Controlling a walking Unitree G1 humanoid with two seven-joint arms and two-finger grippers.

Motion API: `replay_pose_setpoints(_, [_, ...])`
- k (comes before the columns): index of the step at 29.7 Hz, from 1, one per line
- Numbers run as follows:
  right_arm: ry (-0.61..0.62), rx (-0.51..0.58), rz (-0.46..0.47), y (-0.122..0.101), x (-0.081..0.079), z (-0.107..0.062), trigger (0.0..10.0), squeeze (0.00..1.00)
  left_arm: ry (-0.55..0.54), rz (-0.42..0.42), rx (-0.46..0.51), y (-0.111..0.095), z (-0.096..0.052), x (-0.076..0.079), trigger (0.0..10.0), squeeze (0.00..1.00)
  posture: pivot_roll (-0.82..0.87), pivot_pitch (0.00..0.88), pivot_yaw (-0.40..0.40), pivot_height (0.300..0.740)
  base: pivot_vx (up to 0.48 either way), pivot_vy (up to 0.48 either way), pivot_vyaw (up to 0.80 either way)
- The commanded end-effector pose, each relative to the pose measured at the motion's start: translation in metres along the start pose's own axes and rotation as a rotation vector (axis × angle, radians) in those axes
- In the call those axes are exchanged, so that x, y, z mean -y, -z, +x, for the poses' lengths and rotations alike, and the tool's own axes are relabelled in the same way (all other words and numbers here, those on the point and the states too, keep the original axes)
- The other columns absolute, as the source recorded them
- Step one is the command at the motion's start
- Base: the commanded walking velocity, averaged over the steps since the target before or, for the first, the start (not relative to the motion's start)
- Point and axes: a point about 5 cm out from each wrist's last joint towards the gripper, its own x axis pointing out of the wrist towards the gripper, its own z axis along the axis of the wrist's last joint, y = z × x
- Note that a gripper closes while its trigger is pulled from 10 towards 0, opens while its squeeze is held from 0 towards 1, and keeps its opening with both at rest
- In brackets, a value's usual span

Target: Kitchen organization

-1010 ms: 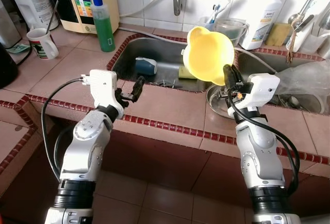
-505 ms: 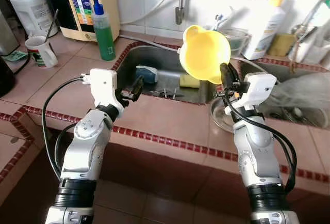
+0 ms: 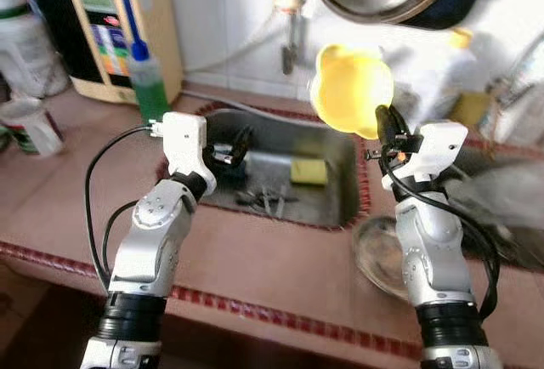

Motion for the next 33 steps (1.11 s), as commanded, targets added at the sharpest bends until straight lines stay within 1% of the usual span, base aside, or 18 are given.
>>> replay_pose_setpoints(1, [-0.006,0.008,-0.015,-0.005,0.001,0.003,10.0,0.00,0.018,-0.012,0.004,-0.001,-0.001,0.002,10.0,0.00,-0.08,0.010,-0.024,0.740,0.000,0.000,0.00])
replay_pose_setpoints(4, [0.014,-0.015,-0.015,-0.003,0.006,0.005,10.0,0.00,0.060,0.017,0.012,-0.003,-0.003,0.009,10.0,0.00,-0.08,0.015,-0.023,0.740,0.000,0.000,0.00])
replay_pose_setpoints(8, [0.047,-0.050,-0.013,-0.001,0.012,0.007,10.0,0.00,0.097,0.024,0.014,-0.003,-0.005,0.012,10.0,0.00,-0.08,0.019,-0.021,0.740,0.000,0.000,0.00])
replay_pose_setpoints(9, [0.066,-0.076,-0.008,0.001,0.015,0.008,10.0,0.00,0.128,0.049,0.016,-0.004,-0.007,0.015,10.0,0.00,-0.08,0.021,-0.021,0.740,0.000,0.000,0.00])
replay_pose_setpoints(11, [0.076,-0.090,-0.004,0.002,0.016,0.009,10.0,0.00,0.146,0.058,0.013,-0.004,-0.008,0.017,10.0,0.00,-0.08,0.023,-0.020,0.740,0.000,0.000,0.00])
replay_pose_setpoints(13, [0.079,-0.141,-0.003,0.007,0.019,0.011,10.0,0.00,0.189,0.097,0.002,-0.004,-0.012,0.020,10.0,0.00,-0.08,0.029,-0.018,0.740,0.000,0.000,0.00])
replay_pose_setpoints(17, [0.081,-0.172,0.017,0.010,0.022,0.013,10.0,0.00,0.253,0.127,-0.019,-0.001,-0.019,0.027,10.0,0.00,-0.07,0.040,-0.018,0.740,0.000,0.000,0.00])
replay_pose_setpoints(20, [0.081,-0.196,0.057,0.012,0.023,0.015,10.0,0.00,0.292,0.148,-0.032,0.002,-0.024,0.032,10.0,0.00,-0.07,0.049,-0.020,0.740,0.000,0.000,0.00])
replay_pose_setpoints(22, [0.074,-0.208,0.041,0.011,0.024,0.019,10.0,0.00,0.342,0.161,-0.047,0.004,-0.030,0.039,10.0,0.00,-0.07,0.078,-0.023,0.740,0.000,0.000,0.00])
replay_pose_setpoints(25, [0.072,-0.217,0.038,0.011,0.024,0.020,10.0,0.00,0.372,0.167,-0.062,0.006,-0.034,0.043,10.0,0.00,-0.07,0.091,-0.022,0.740,0.000,0.000,0.00])
replay_pose_setpoints(28, [0.064,-0.232,0.036,0.011,0.025,0.022,10.0,0.00,0.412,0.173,-0.077,0.007,-0.043,0.050,10.0,0.00,-0.06,0.119,-0.025,0.740,0.000,0.000,0.00])
replay_pose_setpoints(33, [0.050,-0.266,0.055,0.015,0.024,0.023,10.0,0.00,0.430,0.163,-0.090,0.007,-0.049,0.054,10.0,0.00,-0.05,0.153,-0.028,0.740,0.000,0.000,0.00])
